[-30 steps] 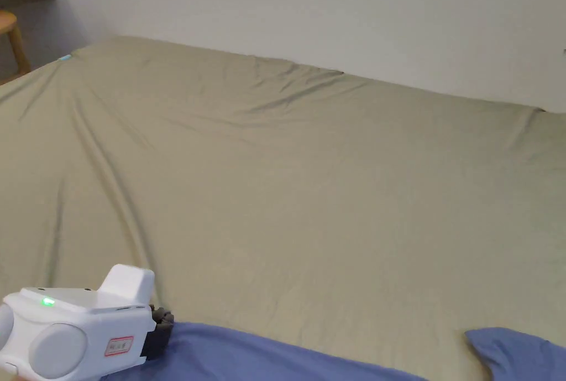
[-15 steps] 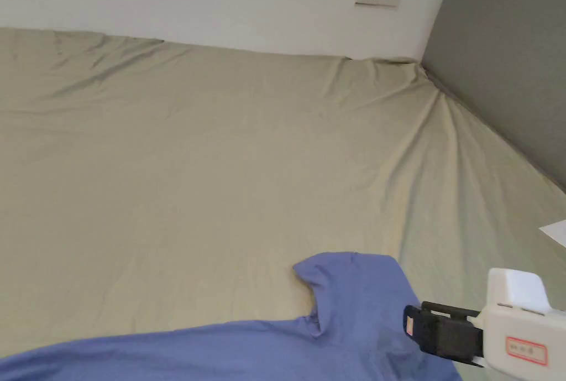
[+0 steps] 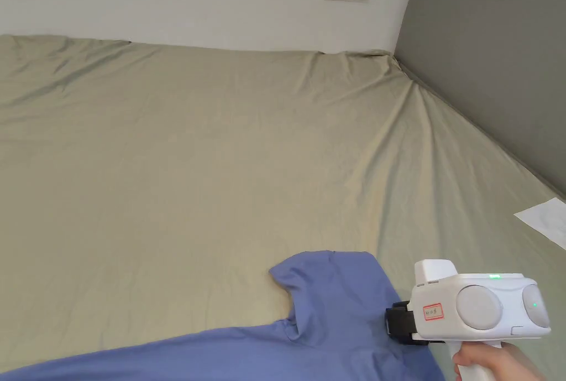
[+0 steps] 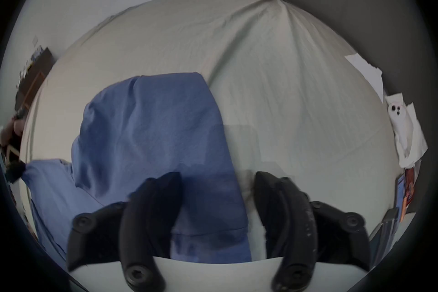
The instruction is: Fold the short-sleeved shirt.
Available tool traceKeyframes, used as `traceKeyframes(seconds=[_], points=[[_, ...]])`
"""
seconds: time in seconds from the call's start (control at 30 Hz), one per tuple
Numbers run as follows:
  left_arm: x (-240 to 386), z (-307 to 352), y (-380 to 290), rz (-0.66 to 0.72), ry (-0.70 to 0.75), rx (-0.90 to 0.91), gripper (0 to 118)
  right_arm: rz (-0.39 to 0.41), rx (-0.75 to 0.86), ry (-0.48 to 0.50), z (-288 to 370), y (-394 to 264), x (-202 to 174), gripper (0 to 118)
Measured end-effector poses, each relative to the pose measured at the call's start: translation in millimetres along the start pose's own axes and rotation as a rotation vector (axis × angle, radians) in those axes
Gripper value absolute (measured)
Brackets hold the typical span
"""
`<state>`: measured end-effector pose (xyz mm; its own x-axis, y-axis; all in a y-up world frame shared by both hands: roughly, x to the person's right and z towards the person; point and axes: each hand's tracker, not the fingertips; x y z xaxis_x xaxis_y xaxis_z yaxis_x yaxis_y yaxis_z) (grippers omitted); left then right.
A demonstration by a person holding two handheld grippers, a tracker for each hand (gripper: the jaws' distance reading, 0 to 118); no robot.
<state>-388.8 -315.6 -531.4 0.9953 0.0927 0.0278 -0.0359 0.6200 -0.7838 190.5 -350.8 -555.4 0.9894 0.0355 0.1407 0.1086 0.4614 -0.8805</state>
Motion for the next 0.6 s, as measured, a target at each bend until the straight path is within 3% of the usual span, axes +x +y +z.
traceKeyframes(seconds=[0.03, 0.07, 0.23, 0.33, 0.6], points=[[0, 1, -1, -0.002, 0.004, 0.0, 4, 0.0, -0.001, 0.06, 3, 2, 3, 13], [0, 3, -1, -0.002, 0.005, 0.0, 4, -0.056, -0.003, 0.098, 9, 1, 3, 3], [-3, 35, -2, 0.026, -0.007, 0.044, 4, -0.002, 0.088, 0.072, 61, -1, 0, 3], [-10, 66, -7, 0.034, -0.012, 0.072, 4, -0.031, 0.156, 0.114, 108, -15, 9, 3], [-32, 147, -68, 0.105, -0.02, 0.145, 4, -0.04, 0.298, 0.145, 218, -113, 28, 3]])
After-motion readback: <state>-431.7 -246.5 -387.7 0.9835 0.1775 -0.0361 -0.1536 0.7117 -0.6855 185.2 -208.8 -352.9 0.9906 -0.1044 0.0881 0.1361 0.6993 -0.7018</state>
